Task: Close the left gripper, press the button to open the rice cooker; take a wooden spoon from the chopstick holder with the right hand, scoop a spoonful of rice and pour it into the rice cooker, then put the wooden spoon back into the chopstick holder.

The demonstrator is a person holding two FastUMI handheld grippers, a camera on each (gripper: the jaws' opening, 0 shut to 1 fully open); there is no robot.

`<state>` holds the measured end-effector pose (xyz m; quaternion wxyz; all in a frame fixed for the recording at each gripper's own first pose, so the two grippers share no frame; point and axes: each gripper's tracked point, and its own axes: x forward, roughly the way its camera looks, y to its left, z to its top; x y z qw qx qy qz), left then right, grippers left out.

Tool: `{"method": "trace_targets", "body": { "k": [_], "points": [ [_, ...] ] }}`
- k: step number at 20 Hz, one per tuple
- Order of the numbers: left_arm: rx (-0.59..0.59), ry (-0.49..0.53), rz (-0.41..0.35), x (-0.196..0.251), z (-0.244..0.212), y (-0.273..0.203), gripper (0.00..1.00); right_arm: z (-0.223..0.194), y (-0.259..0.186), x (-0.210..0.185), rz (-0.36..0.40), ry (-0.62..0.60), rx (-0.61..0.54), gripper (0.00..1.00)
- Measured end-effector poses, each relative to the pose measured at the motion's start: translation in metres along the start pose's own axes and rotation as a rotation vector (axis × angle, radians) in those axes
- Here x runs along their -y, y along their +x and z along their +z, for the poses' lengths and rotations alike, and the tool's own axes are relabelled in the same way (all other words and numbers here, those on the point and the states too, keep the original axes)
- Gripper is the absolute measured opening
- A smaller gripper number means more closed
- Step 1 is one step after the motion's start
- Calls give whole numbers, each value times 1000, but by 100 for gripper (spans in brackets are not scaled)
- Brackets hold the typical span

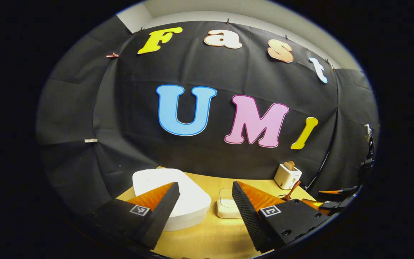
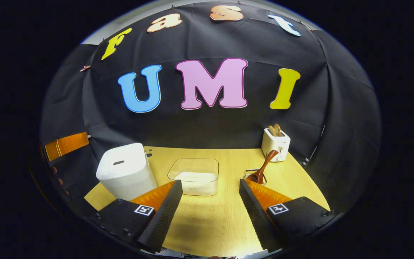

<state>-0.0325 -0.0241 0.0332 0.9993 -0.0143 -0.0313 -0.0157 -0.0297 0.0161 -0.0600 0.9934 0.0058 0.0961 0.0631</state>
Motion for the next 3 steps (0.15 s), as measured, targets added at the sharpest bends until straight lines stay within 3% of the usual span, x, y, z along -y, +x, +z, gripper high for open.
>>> {"method": "trace_targets", "body": {
  "k": [3],
  "points": [
    [-22, 10, -33, 18, -6, 5, 95, 0, 1, 6, 16, -1, 4, 99]
  ]
}}
